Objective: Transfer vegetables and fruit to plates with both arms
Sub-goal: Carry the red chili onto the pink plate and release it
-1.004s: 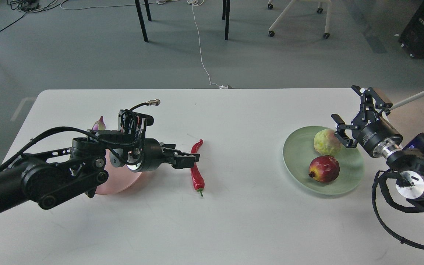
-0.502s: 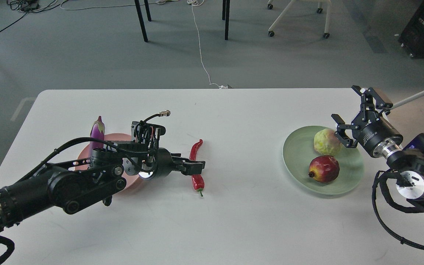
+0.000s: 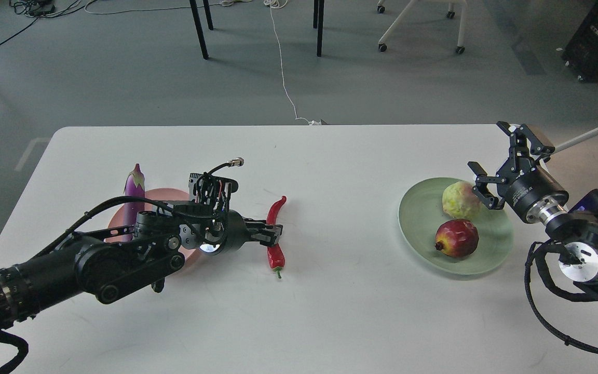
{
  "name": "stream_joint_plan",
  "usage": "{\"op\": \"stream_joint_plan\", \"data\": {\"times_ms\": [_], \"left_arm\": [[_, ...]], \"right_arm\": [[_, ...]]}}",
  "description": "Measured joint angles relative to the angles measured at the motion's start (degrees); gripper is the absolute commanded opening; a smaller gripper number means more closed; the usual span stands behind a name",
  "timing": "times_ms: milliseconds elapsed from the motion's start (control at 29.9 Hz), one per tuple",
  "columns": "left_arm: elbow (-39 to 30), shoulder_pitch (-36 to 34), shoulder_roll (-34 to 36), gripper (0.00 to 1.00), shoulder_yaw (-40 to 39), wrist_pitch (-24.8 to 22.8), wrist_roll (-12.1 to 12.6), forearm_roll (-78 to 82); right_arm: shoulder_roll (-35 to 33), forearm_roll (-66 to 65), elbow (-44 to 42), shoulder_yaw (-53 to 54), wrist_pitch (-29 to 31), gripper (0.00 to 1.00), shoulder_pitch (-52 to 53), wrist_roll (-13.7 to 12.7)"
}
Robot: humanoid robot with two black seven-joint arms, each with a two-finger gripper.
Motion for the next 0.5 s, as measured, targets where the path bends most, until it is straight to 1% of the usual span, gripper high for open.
{"op": "stream_joint_plan", "data": {"times_ms": [201,301,402,502], "left_arm": [[-0.9,-0.5,0.6,0.08,-0.4,0.1,0.2,-0.2],[-2.8,-2.0,2.4,0.09,-1.1,0.1,0.3,-0.5],[-5.2,-4.4,7.2,0.1,-1.2,-0.3,0.3,-0.5],[-7.2,-4.9,12.8,0.1,-1.1,-0.6,-0.3,-0.6]], "right_arm": [[0.0,0.0,0.0,0.0,0.0,0.97,-0.2,0.0],[0.1,0.0,0.1,0.0,0.0,0.97,-0.3,0.0],[0.2,0.0,0.1,-0.1,0.0,0.98,-0.4,0.0],[0.4,0.0,0.1,-0.1,0.0,0.97,-0.4,0.0]]}}
